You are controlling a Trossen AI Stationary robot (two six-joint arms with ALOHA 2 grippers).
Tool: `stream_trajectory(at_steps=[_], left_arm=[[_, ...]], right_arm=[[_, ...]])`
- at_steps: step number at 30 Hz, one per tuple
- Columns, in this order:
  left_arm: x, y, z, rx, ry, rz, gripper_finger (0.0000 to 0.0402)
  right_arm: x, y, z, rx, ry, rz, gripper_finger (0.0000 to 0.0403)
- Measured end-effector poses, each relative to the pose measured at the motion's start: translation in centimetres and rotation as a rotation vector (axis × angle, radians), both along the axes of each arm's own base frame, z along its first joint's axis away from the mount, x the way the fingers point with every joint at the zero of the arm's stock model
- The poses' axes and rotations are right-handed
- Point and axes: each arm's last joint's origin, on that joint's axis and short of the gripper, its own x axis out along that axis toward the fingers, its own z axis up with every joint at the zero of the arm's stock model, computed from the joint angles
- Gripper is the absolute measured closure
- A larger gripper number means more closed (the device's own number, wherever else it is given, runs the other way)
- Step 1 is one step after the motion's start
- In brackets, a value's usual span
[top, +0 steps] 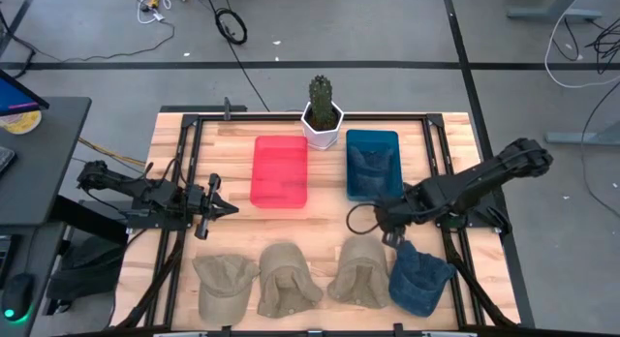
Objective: Pick & Place hat
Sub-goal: Put the blue cap into the blue bin
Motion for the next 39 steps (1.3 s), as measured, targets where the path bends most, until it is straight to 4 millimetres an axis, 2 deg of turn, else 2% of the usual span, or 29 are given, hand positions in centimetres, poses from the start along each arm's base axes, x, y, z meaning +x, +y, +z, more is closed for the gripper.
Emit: stream_trajectory(at_steps=[5, 15, 22, 25, 29, 33, 39], left_arm=[[0.0, 0.0, 0.0, 0.0, 0.0, 0.0, 0.0383], [0.0, 0.0, 0.0, 0.0, 0.0, 0.0, 0.0383], [0.0, 0.0, 0.0, 0.0, 0.0, 0.0, 0.0383], [0.0, 0.0, 0.0, 0.0, 0.0, 0.0, 0.0383], [0.0, 0.0, 0.0, 0.0, 0.0, 0.0, 0.0383], [0.0, 0.0, 0.0, 0.0, 0.0, 0.0, 0.0383], [0.0, 0.0, 0.0, 0.0, 0.0, 0.0, 0.0383]], right_arm=[[-1.1, 1.9, 0.3, 0.16, 0.048, -0.04, 0.0247], [-3.6, 6.2, 0.4, 0.245, 0.089, -0.1, 0.0247], [-5.3, 9.3, 0.1, 0.31, 0.023, -0.171, 0.0247], [-6.0, 10.5, -0.7, 0.306, -0.022, -0.165, 0.0247], [-6.9, 11.5, -2.7, 0.303, 0.013, -0.152, 0.0247], [-7.6, 11.9, -4.1, 0.288, 0.084, -0.169, 0.0247], [-8.0, 12.4, -5.2, 0.264, 0.114, -0.17, 0.0247]])
